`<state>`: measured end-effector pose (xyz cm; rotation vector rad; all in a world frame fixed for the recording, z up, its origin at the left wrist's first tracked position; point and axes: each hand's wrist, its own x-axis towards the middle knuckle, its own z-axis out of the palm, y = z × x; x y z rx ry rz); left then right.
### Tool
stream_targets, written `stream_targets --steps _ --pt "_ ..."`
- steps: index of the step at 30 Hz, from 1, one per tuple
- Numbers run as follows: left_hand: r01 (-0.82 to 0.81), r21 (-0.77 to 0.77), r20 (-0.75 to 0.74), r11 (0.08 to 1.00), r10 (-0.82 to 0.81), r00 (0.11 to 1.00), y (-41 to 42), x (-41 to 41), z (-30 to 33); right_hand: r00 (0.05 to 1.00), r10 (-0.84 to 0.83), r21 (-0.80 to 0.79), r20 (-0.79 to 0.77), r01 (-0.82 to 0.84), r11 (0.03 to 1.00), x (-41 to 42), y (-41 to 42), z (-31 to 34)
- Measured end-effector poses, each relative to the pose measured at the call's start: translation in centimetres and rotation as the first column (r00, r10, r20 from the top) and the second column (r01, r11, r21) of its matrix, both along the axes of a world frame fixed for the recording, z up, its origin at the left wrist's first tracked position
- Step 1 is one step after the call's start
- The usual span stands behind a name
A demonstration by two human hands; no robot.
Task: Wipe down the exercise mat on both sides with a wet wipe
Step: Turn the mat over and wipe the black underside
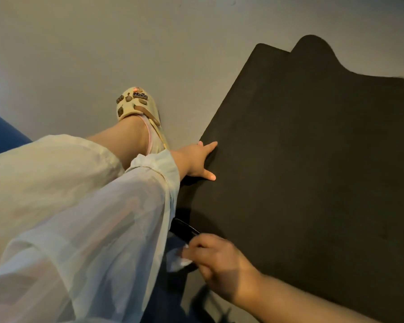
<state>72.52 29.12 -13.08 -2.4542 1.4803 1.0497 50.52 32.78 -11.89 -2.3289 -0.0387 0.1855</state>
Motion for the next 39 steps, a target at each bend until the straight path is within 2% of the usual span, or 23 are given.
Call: stream_targets --steps 2,4,5,8,12,13,15,20,25,29,32,34,37,39 --pt "0.015 0.002 0.011 1.0 -0.015 1.0 -0.1 0.0 -0.2 0.956 -0.2 0.034 0.213 0.197 0.98 0.0 -2.6 1.1" --pt "0.062 -0.004 0.015 0.998 -0.062 0.998 -0.2 -0.1 -0.3 0.884 -0.326 -0.084 0.335 0.373 0.924 1.4 -7.5 2.2" --pt "0.089 0.001 0.016 0.996 -0.089 0.996 -0.2 -0.2 -0.3 0.841 -0.402 -0.152 0.362 0.479 0.864 2.5 -10.5 2.7" --pt "0.126 0.046 0.02 0.991 -0.127 0.992 -0.2 -0.7 -0.4 0.702 -0.605 -0.301 0.375 0.709 0.637 5.2 -19.2 3.3" --pt "0.148 0.095 0.053 0.984 -0.154 0.987 -0.7 -0.9 -0.3 0.502 -0.798 -0.364 0.333 0.849 0.382 6.3 -26.4 1.9" --pt "0.154 0.109 0.059 0.982 -0.161 0.985 -0.9 -0.9 -0.3 0.459 -0.833 -0.376 0.309 0.863 0.337 6.3 -27.4 1.3" --pt "0.149 0.151 0.064 0.977 -0.16 0.985 -1.4 -1.1 -0.3 0.42 -0.874 -0.374 0.246 0.872 0.314 6.4 -28.1 -0.1" --pt "0.146 0.185 0.063 0.972 -0.16 0.985 -1.8 -1.1 -0.1 0.409 -0.886 -0.28 0.219 0.896 0.344 6.5 -25.9 -2.1" --pt "0.151 0.197 0.085 0.969 -0.171 0.982 -1.9 -1.2 0.3 0.669 -0.707 -0.351 0.23 0.734 0.581 3.9 -21.0 -1.6" --pt "0.142 0.202 0.117 0.969 -0.168 0.979 -1.9 -1.6 0.5 0.804 -0.567 -0.268 0.176 0.594 0.759 1.2 -13.9 -1.1" --pt "0.111 0.179 0.138 0.978 -0.137 0.981 -1.6 -1.8 0.5 0.931 -0.354 -0.271 0.093 0.366 0.89 -0.8 -8.4 -1.2" --pt "0.1 0.152 0.146 0.983 -0.123 0.982 -1.1 -2.1 0.2 0.966 -0.258 -0.258 0.034 0.258 0.931 -1.9 -5.3 -1.7" --pt "0.06 0.114 0.151 0.992 -0.077 0.986 -0.5 -2.6 0.3 0.97 -0.241 -0.143 0.031 0.242 0.96 -2.8 -3.7 -0.9" --pt "0.061 0.054 0.232 0.997 -0.072 0.97 -0.1 -3.0 0.9 0.981 -0.189 -0.061 0.036 0.19 0.98 -3.4 -4.1 0.0"
